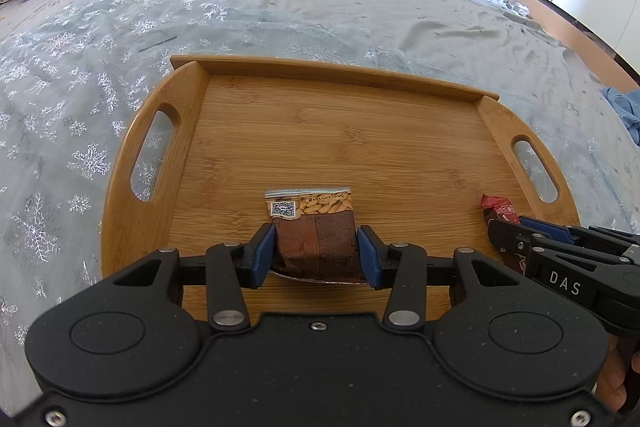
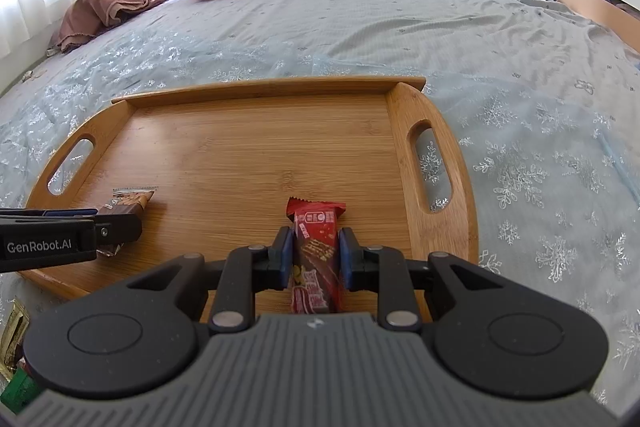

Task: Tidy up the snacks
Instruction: 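Carry the almond bag and red chocolate bar onto the wooden tray with both grippers, then open both grippers to release the snacks on the tray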

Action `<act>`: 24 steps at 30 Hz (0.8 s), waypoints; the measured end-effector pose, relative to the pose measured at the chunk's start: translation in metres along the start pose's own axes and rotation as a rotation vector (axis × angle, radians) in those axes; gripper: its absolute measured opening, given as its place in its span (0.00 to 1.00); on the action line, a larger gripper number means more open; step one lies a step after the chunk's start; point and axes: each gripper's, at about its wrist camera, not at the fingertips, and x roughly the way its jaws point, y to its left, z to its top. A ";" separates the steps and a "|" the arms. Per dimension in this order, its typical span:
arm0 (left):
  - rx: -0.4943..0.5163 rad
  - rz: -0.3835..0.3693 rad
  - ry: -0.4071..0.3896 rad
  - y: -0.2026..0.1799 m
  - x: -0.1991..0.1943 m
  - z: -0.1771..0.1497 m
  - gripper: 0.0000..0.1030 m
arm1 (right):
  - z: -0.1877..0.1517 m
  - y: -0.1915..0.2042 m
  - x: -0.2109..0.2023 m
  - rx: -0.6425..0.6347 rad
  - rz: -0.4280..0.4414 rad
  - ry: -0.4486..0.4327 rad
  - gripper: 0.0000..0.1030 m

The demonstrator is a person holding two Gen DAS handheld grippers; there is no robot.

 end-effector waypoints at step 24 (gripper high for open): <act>0.057 -0.031 -0.157 0.000 -0.077 -0.015 0.85 | -0.005 0.000 -0.044 -0.022 0.037 -0.072 0.62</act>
